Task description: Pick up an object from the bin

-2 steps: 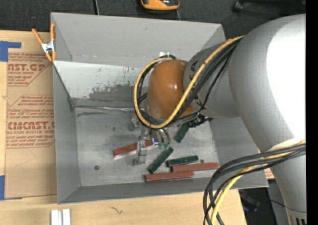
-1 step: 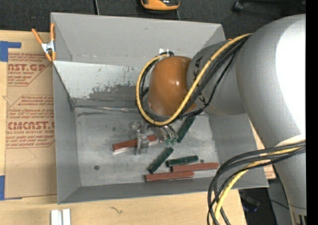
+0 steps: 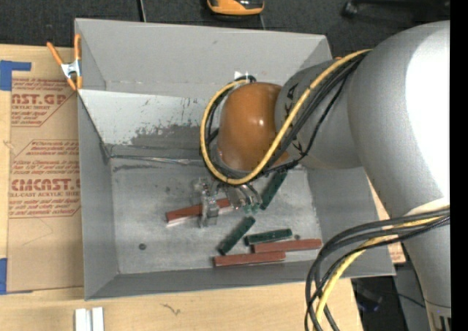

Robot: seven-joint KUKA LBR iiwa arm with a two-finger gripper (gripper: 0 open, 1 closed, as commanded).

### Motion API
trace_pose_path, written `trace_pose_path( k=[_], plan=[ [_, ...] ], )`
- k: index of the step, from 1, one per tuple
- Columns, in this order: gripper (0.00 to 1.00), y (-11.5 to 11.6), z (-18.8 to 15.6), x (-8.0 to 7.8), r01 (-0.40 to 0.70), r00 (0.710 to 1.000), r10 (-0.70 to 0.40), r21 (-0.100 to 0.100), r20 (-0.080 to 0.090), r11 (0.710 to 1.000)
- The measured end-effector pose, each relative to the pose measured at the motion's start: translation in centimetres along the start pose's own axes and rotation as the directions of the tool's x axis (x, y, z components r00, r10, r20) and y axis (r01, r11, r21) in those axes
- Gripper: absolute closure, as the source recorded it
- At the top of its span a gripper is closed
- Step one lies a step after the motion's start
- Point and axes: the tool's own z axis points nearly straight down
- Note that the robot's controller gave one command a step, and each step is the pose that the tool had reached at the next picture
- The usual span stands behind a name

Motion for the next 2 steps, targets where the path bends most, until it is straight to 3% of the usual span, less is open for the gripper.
trace_pose_path(
  k=[2],
  plan=[
    [1.00,0.01,-0.26,0.06,0.000,1.000,0.000,0.000,-0.002,1.000]
  ],
)
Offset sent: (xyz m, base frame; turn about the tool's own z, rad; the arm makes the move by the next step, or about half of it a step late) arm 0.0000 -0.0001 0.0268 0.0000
